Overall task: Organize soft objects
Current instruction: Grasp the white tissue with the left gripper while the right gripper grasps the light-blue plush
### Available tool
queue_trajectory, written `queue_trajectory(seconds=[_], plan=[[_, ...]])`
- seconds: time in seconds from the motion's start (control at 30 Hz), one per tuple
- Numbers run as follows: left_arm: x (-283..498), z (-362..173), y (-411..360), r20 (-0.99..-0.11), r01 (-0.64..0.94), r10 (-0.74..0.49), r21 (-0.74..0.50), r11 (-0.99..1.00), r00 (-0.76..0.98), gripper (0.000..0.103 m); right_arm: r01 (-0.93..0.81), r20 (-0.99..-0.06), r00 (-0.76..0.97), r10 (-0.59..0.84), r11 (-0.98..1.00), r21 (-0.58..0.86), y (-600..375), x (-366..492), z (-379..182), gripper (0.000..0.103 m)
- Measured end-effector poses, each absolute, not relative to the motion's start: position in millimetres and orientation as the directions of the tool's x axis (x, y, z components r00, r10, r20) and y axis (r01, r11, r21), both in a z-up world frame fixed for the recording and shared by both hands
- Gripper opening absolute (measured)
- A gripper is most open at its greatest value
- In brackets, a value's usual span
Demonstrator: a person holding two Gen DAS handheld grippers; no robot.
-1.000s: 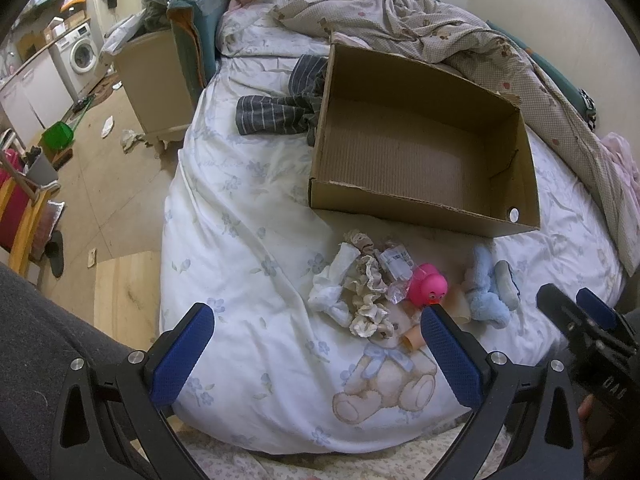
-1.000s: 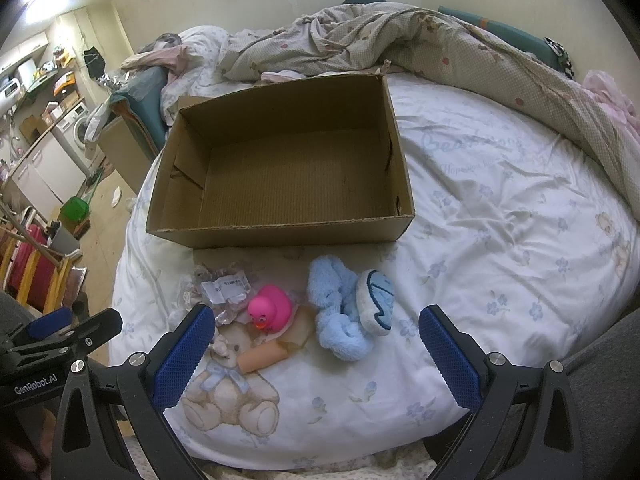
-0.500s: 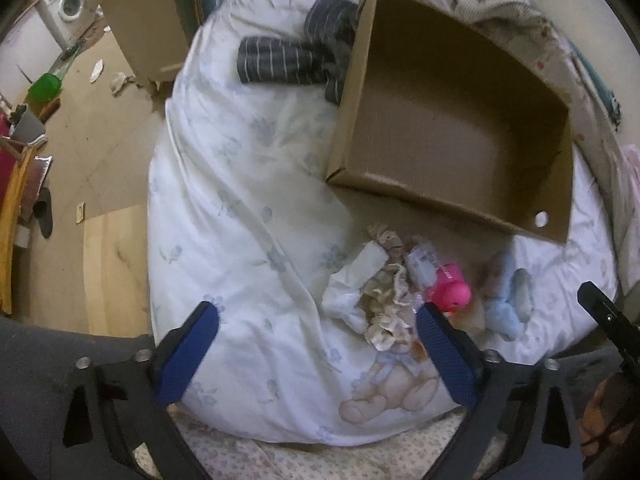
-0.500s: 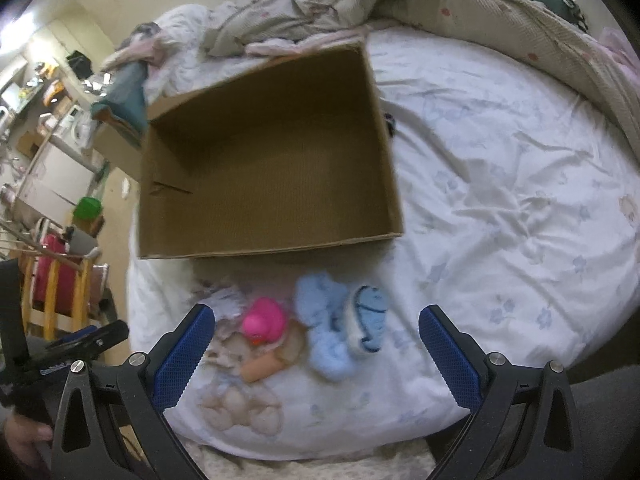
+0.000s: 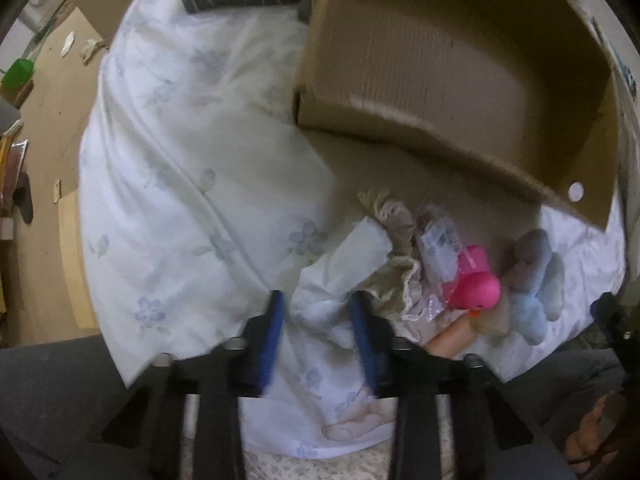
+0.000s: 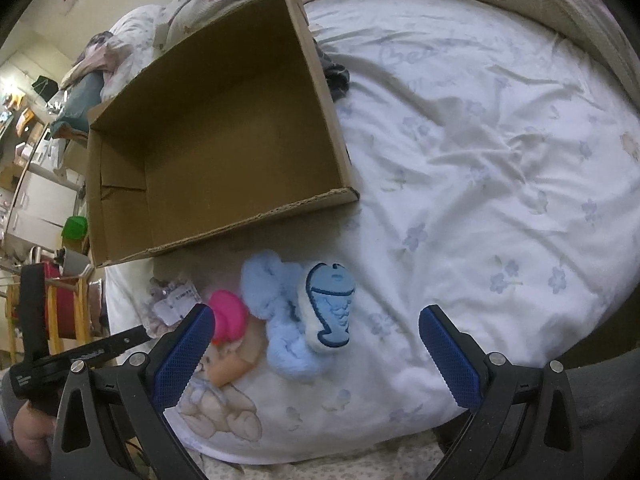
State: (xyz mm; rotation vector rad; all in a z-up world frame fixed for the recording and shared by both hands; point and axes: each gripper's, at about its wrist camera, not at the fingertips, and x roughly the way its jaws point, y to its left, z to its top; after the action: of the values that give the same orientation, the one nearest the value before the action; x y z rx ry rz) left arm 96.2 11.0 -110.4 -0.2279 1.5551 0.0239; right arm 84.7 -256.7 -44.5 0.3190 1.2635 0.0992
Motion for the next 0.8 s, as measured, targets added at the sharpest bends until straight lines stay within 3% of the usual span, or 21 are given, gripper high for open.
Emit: queue_trajectory(seconds=[0.27, 0.37, 0.8], plan=[[101.4, -127.3, 14.7, -0.99, -0.168, -0.142, -0.14, 0.976, 0.005, 0.02, 0.083, -0.925, 0.29, 0.243, 0.957, 0.278, -249.6, 89.1, -49.0, 0.103], [97.0, -114.6, 24.4, -0.988, -0.181, -0.154, -0.157, 0.971, 0.031, 0.013, 0.086, -0.926, 0.292, 0.239, 0.958, 0.274, -250.6, 90.6, -48.5, 0.103], [69.4, -58.4, 68.9, -0.974, -0.21, -0.184, -0.209, 0.955, 0.132, 0.011, 0.172, -0.924, 0.313, 0.22, 0.944, 0.282, -278.4, 97.9, -49.8, 0.103]])
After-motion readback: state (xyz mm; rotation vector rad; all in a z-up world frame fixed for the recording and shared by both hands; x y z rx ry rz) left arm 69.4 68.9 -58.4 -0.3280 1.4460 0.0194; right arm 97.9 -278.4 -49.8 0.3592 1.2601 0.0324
